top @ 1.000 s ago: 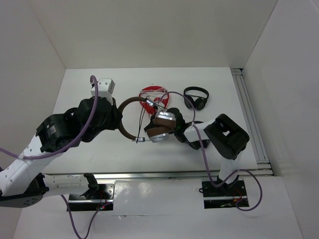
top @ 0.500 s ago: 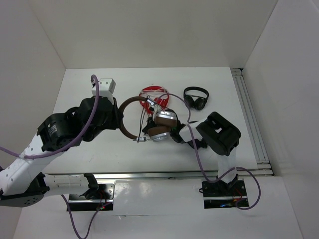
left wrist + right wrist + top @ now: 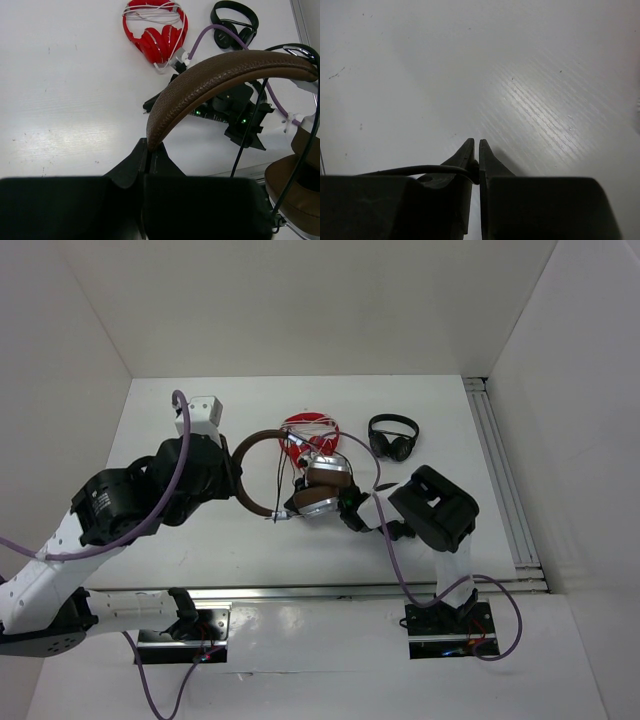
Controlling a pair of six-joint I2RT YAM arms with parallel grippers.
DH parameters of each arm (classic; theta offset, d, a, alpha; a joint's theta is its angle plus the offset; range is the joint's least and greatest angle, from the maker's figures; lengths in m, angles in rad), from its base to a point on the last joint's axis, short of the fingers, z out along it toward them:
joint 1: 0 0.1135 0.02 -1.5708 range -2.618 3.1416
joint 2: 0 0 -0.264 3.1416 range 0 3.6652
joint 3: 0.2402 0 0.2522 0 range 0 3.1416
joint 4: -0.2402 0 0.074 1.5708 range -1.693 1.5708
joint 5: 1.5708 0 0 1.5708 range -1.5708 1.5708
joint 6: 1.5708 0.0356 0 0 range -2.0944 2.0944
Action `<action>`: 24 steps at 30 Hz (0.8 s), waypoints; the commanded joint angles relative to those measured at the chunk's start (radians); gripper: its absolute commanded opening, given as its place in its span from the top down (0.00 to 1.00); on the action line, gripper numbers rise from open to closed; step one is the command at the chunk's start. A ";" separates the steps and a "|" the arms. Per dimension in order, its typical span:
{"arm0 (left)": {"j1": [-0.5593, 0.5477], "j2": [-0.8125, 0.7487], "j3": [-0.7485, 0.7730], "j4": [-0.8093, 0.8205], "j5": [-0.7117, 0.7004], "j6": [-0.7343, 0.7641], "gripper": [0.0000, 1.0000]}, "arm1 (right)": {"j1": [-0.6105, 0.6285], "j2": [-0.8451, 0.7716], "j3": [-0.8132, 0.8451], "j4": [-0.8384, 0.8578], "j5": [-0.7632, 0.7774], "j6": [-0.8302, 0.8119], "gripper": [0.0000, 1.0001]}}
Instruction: Wrap the headphones
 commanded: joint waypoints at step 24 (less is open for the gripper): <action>0.033 -0.046 -0.063 0.095 -0.046 -0.066 1.00 | 0.038 0.065 -0.034 0.124 -0.090 0.073 0.79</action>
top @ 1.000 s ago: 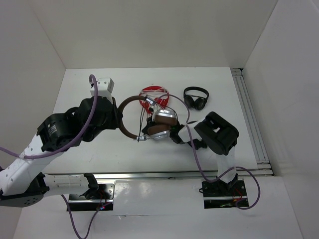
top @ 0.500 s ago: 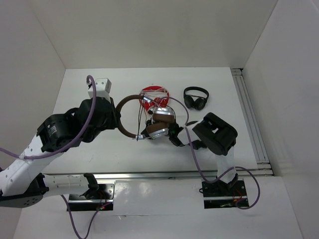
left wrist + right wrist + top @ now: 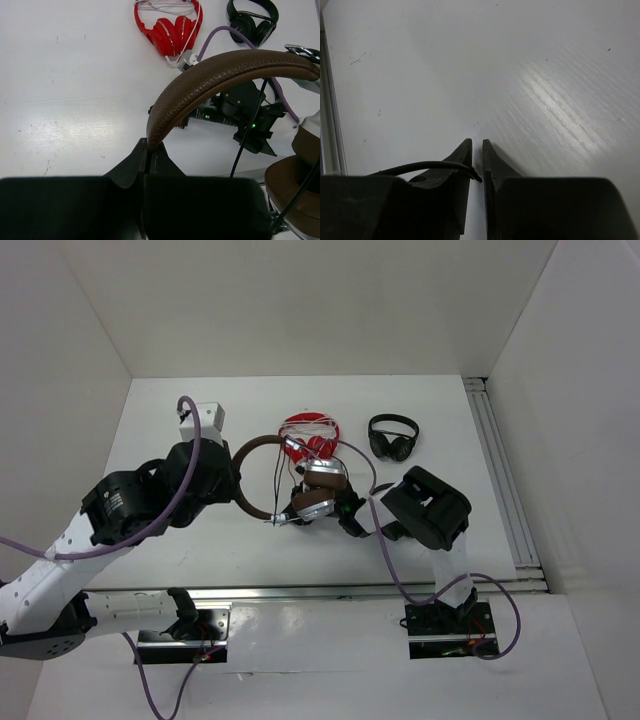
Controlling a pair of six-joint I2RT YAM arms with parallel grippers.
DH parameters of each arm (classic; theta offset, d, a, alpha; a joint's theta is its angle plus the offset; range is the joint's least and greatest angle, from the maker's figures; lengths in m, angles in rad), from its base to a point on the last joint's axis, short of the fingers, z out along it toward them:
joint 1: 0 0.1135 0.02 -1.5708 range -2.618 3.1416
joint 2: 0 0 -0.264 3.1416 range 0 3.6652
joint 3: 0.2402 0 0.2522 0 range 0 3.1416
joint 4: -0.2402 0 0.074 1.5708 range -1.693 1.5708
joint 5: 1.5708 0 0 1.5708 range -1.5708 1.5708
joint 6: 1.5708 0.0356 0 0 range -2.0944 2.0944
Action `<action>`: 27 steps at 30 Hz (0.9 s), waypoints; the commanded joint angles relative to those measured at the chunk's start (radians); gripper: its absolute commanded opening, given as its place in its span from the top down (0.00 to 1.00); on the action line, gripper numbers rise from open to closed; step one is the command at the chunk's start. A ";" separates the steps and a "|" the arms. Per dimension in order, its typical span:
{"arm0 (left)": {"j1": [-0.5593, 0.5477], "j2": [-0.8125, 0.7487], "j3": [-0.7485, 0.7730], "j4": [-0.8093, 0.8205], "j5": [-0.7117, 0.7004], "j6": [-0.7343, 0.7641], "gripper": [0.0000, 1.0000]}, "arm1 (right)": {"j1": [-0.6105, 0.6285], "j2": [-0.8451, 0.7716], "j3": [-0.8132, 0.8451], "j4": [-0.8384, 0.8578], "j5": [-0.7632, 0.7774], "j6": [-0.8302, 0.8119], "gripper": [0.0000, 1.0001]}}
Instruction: Wrap the headphones
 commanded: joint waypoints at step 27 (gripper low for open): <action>0.066 -0.032 0.016 0.083 -0.085 -0.045 1.00 | 0.046 0.039 -0.065 0.143 -0.210 0.085 0.76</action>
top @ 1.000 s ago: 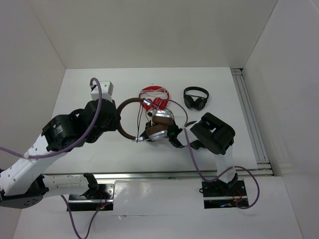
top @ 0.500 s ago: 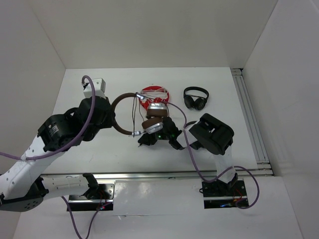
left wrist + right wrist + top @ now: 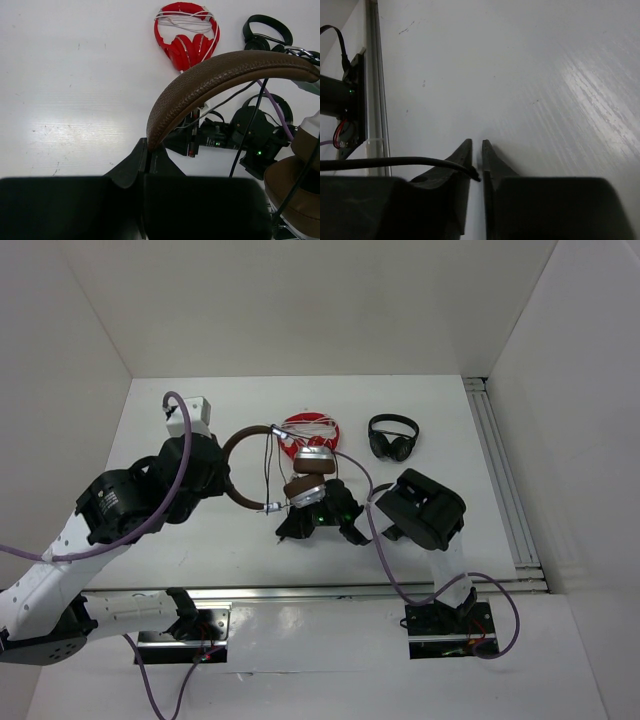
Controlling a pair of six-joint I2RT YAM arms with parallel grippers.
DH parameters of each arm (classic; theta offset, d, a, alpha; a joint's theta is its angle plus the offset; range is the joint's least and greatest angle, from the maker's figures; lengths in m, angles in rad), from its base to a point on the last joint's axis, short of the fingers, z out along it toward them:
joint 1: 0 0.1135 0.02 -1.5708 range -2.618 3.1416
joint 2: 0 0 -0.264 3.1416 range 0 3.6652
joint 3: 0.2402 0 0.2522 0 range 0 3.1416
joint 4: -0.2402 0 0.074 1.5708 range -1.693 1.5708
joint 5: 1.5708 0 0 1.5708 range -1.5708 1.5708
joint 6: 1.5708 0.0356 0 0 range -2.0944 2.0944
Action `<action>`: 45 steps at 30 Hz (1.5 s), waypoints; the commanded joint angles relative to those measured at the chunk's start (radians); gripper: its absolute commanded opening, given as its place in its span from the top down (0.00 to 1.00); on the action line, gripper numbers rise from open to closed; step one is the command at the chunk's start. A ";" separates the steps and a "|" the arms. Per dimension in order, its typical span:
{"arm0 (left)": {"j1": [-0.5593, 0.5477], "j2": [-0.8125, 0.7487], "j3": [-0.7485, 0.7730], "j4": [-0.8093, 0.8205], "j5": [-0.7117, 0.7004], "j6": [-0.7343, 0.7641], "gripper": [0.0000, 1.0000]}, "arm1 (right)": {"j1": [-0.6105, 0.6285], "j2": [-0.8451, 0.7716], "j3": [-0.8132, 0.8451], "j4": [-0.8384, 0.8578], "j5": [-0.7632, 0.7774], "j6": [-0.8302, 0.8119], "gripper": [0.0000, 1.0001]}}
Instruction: Wrap the headphones
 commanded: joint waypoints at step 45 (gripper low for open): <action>0.424 0.218 -0.356 0.334 0.143 -0.094 1.00 | 0.850 -0.635 0.304 -1.104 1.168 -0.098 1.00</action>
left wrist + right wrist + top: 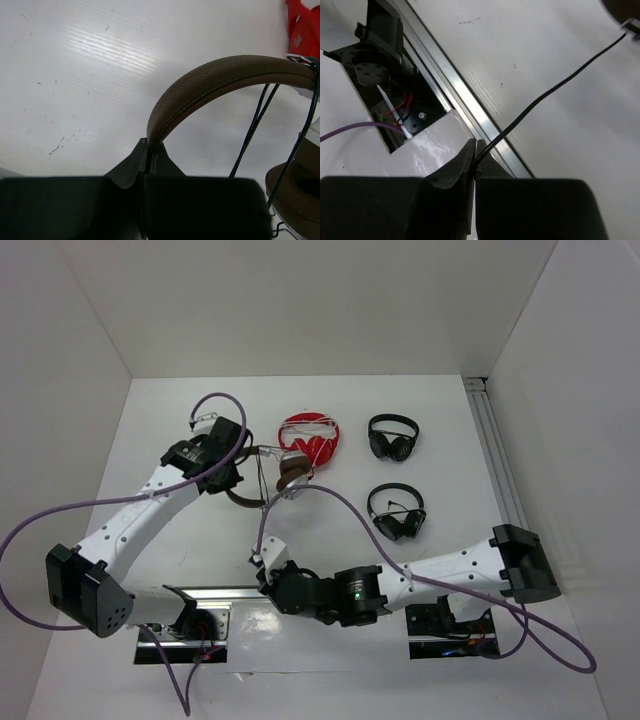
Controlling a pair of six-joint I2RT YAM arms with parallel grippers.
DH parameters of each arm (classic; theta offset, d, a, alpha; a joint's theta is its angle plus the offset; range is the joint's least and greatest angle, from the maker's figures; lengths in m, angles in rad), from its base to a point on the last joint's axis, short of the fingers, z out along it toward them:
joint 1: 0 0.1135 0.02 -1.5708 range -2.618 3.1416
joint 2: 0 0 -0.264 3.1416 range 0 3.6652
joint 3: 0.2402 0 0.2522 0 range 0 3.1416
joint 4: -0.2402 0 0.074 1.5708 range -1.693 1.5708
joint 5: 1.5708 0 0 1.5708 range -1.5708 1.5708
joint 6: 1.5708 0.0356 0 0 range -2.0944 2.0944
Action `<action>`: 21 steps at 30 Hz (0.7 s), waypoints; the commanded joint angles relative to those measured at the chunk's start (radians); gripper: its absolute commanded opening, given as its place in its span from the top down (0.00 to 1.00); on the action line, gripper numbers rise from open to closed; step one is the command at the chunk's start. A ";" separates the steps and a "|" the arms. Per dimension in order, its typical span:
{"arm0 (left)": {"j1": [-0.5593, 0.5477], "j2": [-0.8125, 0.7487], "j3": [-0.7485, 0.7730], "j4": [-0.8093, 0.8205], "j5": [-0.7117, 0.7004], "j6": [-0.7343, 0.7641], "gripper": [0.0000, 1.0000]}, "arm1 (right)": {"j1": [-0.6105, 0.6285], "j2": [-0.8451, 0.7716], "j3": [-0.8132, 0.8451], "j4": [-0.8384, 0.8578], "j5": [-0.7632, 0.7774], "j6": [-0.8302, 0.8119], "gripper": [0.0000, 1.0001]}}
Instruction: Wrap the headphones
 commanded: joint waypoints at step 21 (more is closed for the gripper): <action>-0.297 -0.176 -0.219 0.186 0.201 0.339 1.00 | 0.024 0.005 0.419 -0.683 0.134 -0.357 1.00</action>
